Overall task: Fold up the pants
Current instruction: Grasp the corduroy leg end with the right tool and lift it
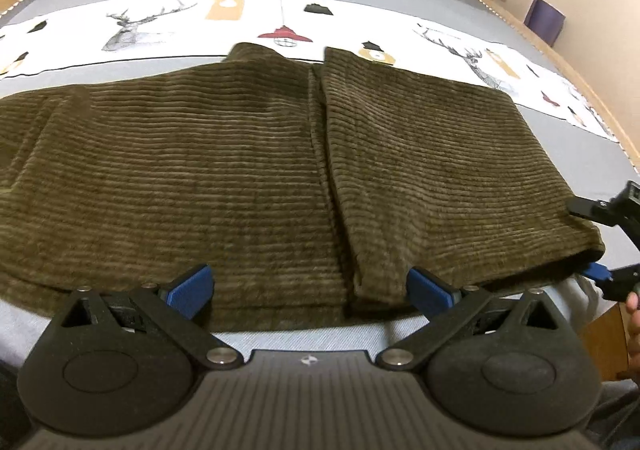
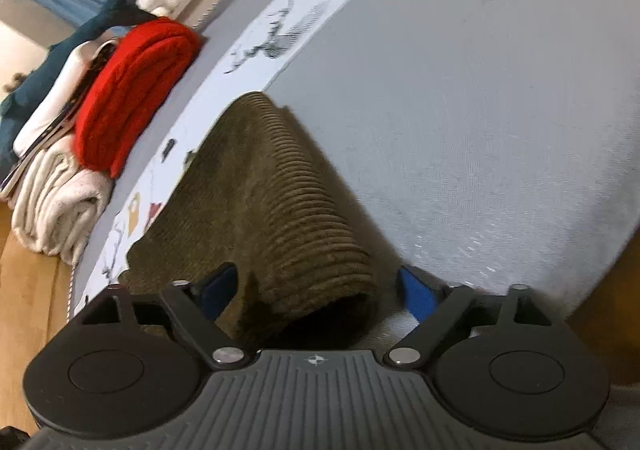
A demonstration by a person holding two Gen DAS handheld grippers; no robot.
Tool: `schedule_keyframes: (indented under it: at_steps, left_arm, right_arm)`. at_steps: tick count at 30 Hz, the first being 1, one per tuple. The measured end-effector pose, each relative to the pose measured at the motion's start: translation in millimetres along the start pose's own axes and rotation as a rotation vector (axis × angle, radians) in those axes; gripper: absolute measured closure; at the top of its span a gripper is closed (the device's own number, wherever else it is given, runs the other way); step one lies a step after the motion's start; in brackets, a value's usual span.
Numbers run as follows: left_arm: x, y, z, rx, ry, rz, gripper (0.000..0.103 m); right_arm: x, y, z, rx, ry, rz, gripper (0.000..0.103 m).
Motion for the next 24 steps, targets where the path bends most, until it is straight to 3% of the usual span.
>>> schedule_keyframes:
  at_steps: [5, 6, 7, 9, 10, 13, 24]
  left_arm:
    - [26, 9, 24, 0.060, 0.063, -0.061, 0.000]
    - [32, 11, 28, 0.066, 0.072, -0.070, 0.000]
    - [36, 13, 34, 0.076, 0.082, -0.077, 0.000]
    - [42, 16, 44, 0.099, 0.094, -0.082, 0.000]
    - [45, 17, 49, 0.110, 0.095, -0.084, 0.000]
    - [52, 19, 64, 0.143, 0.104, -0.090, 0.000]
    - [66, 26, 146, 0.205, 0.151, -0.105, 0.000]
  right_arm:
    - [-7, -1, 7, -0.015, 0.031, -0.013, 0.009]
    - [-7, 0, 6, -0.032, 0.024, -0.020, 0.015]
    - [-5, -1, 2, -0.052, 0.014, -0.023, 0.036]
    - [-6, -2, -4, -0.088, 0.009, -0.008, 0.058]
    - [-6, -2, -5, -0.094, 0.008, -0.007, 0.064]
    - [-3, -3, 3, -0.050, -0.004, -0.029, 0.071]
    - [14, -5, 49, 0.110, -0.109, -0.177, 0.075]
Point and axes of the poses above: each gripper's, at about its wrist camera, not at the fingertips, and x roughly against the way its jaws point, z to its left, y to its top, the point moved 8 cm from there along -x, roughly the way its jaws point, and after that the axes turned 2 degrees about x, right-handed, at the moved point
